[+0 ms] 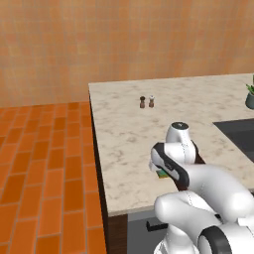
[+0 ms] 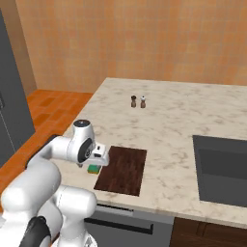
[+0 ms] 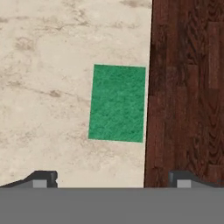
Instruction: Pick up the sponge from the counter and clean the cutting board by briefly scrubbing or pressing down on the cutting board. Once finished, release the sponge.
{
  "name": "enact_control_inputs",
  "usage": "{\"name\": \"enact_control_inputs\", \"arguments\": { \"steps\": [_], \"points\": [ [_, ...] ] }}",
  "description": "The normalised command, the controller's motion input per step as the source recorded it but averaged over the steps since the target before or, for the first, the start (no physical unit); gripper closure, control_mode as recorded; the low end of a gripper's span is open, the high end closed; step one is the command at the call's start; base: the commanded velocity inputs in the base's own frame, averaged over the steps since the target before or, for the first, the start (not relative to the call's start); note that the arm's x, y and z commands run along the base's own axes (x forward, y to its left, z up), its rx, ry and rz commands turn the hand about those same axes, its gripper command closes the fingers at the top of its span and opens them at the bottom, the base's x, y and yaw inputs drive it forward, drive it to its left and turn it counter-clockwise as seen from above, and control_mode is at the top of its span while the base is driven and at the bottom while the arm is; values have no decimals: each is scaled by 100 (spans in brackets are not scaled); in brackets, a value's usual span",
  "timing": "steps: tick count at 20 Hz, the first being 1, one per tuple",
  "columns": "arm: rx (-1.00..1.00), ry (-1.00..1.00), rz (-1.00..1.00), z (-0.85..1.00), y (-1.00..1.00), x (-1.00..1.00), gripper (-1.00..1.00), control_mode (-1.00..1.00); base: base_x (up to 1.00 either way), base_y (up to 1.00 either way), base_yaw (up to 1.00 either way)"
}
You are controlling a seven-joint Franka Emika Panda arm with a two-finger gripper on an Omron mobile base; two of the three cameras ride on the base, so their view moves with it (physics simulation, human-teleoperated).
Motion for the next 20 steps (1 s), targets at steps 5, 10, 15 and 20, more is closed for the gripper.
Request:
{"name": "enact_control_inputs", "arguments": {
  "steps": [5,10,15,20],
  "points": [
    [0,0,0,-24,0,26,-100,-100,0,0,0],
    [0,0,0,-32,0,24,-100,-100,0,0,0],
    [0,0,0,-28,0,29,-100,-100,0,0,0],
    [0,0,0,-25,1,23,-100,-100,0,0,0]
  ]
}}
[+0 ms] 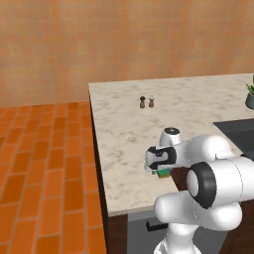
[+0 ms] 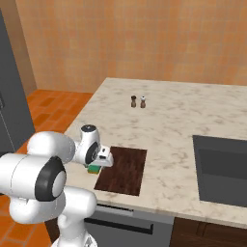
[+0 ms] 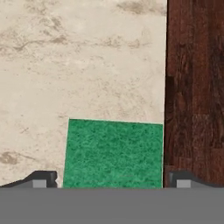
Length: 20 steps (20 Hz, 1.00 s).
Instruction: Pick up the sponge from the counter and clean the cutting board by briefly scrubbing or pressing down on the cutting board. Once finished, release the sponge.
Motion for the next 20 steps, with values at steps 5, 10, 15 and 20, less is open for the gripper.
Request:
{"name": "enact_control_inputs", "arguments": {
  "steps": [5,10,15,20],
  "points": [
    [0,0,0,-23,3,13,-100,-100,0,0,0],
    [0,-1,0,-19,13,0,-100,-100,0,0,0],
    [0,-2,0,-1,4,0,-100,-100,0,0,0],
    [0,0,1,-25,7,0,-100,-100,0,0,0]
  ]
}}
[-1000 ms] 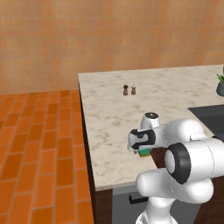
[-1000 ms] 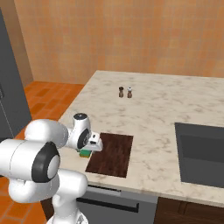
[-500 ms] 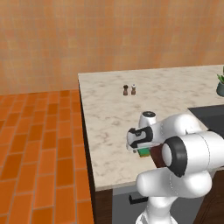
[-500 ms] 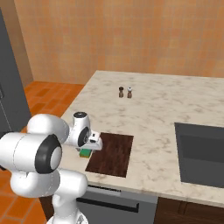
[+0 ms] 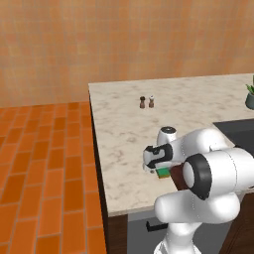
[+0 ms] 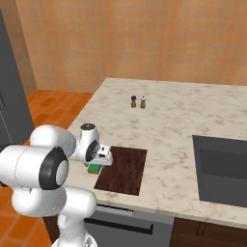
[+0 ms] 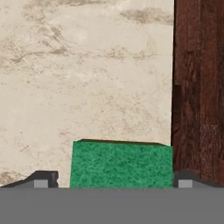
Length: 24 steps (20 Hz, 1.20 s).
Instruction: Pick up the sponge from the counter and clean the cutting board by briefly scrubbing or pressing down on the cutting board. Once finished, release the sponge.
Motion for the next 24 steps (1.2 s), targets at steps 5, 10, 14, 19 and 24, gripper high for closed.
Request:
{"name": "enact_control_inputs", "arguments": {
  "steps": [5,10,14,19,24],
  "points": [
    [0,0,2,-37,24,0,-100,-100,0,0,0],
    [0,-1,1,-22,29,0,-100,-100,0,0,0],
    [0,0,2,-36,25,0,-100,-100,0,0,0],
    [0,0,2,-48,19,-4,-100,-100,0,0,0],
    [0,3,0,-52,4,-30,100,-100,0,0,0]
  ]
}}
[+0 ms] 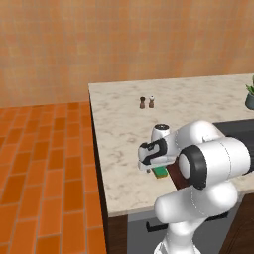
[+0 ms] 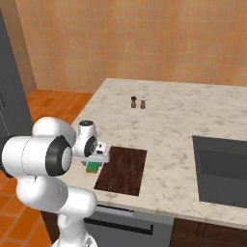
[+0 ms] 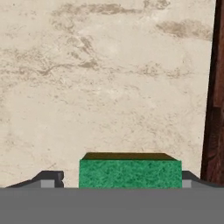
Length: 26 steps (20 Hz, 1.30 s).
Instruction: Pick up the sponge from the counter and clean the cutting board by briefly scrubbing or pressing down on the cutting board. Once finished, release the sponge.
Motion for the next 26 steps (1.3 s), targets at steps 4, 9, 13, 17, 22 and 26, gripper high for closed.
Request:
{"name": "enact_control_inputs", "arguments": {
  "steps": [4,9,13,17,22,26],
  "points": [
    [0,-5,0,-6,0,-31,100,-100,0,0,0],
    [0,-12,0,39,-3,-19,100,-100,0,0,0],
    [0,-2,-2,59,-39,-2,100,-100,0,0,0],
    [0,0,-6,-3,-86,-3,100,-100,0,0,0],
    [0,0,0,-24,-42,-9,100,-100,0,0,0],
    [0,0,0,-39,-3,2,100,-100,0,0,0]
  ]
}}
